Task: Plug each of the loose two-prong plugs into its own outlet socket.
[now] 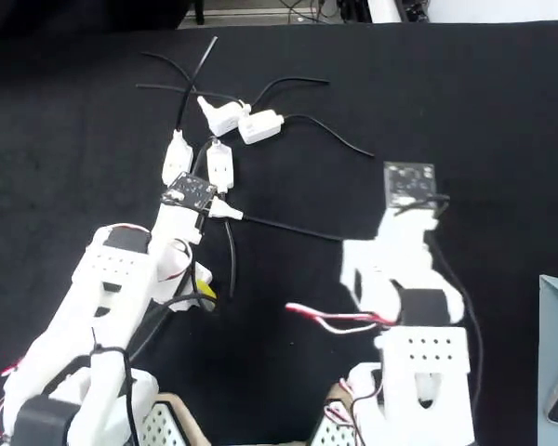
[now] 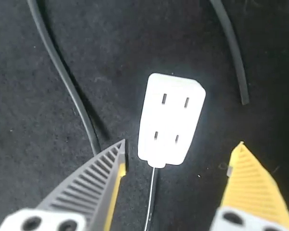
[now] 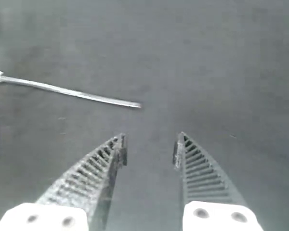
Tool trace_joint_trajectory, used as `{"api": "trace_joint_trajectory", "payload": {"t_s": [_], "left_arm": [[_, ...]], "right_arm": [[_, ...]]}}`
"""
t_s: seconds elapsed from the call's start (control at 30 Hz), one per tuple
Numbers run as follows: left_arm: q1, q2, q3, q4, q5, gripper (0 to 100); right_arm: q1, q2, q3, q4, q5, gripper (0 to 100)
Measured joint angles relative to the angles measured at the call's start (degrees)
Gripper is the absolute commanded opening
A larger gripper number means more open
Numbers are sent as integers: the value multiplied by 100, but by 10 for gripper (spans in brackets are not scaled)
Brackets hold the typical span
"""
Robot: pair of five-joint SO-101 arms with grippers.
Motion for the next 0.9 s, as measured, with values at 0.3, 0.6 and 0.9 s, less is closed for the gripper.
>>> {"api": "trace_joint_trajectory", "payload": {"t_s": [0.3,0.6,0.9], "left_arm": [[-18,-2075,35,607,167,335],[-44,-4563,1064,642,527,332],[-44,-5714,1705,651,571,332]], "right_arm": [[-1204,1055,-800,26,-1020,168],[-1662,4105,-2752,26,-2673,312],[-1679,6892,-4281,18,-3886,312]]}}
